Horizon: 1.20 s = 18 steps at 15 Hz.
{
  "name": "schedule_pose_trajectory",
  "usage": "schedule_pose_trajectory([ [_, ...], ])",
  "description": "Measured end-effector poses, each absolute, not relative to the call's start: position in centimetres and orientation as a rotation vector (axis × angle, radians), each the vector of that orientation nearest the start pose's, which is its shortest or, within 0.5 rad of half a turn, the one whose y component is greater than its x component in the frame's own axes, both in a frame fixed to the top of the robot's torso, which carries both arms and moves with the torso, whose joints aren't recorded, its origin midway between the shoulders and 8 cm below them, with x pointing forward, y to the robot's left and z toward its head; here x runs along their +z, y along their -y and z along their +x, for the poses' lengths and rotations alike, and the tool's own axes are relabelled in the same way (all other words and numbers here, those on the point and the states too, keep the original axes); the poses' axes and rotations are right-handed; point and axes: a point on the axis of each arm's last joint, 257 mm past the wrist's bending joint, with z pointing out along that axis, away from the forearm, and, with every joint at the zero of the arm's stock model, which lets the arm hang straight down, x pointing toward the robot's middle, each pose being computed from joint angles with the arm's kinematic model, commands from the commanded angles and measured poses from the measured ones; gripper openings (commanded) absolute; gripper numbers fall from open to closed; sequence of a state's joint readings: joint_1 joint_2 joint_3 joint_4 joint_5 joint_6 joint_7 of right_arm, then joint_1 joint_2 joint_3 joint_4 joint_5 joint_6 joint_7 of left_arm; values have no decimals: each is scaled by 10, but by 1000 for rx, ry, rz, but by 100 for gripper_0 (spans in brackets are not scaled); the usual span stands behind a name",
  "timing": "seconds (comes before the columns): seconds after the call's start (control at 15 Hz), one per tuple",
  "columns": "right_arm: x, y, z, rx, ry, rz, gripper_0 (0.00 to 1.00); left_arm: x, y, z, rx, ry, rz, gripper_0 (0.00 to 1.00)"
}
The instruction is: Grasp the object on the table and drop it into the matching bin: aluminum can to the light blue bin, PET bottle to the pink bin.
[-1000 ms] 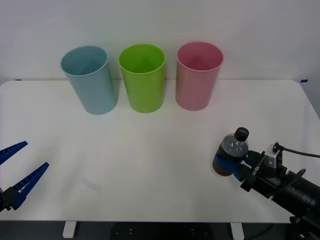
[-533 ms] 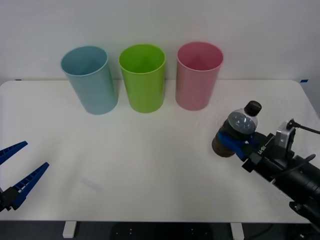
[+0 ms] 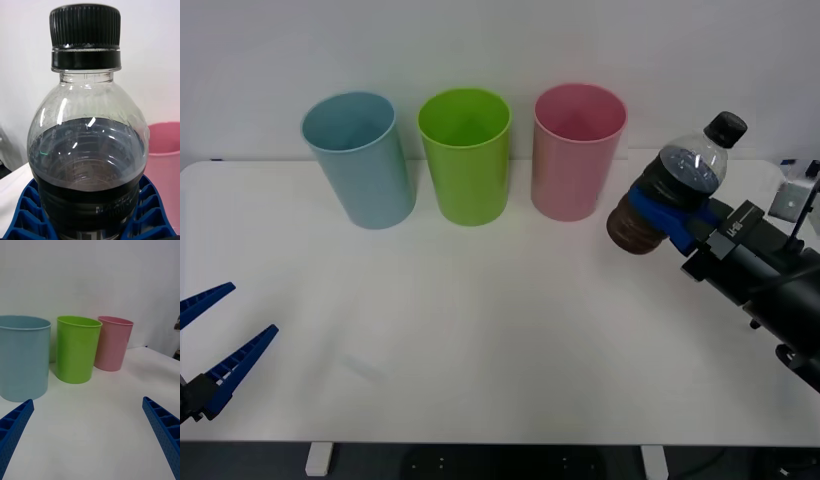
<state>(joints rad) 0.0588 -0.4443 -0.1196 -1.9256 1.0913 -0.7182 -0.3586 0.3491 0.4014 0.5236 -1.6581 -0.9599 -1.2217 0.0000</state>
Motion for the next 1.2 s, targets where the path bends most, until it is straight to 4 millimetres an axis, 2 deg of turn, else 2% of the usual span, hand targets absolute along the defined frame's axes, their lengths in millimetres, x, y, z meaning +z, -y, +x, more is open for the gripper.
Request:
schedule_pose_trajectory([
  [0.2,-26,174,457,760,-1278,-466,0,-169,-330,342,-567,-1441,465,100],
  [0.47,-1,171,483,730,-1264,-543,0,-169,-330,342,-567,-1441,465,100],
  [0.8,18,165,536,705,-1276,-585,0,-169,-330,342,-567,-1441,465,100],
  [1.2,30,157,595,661,-1313,-593,0,-169,-330,342,-567,-1441,465,100],
])
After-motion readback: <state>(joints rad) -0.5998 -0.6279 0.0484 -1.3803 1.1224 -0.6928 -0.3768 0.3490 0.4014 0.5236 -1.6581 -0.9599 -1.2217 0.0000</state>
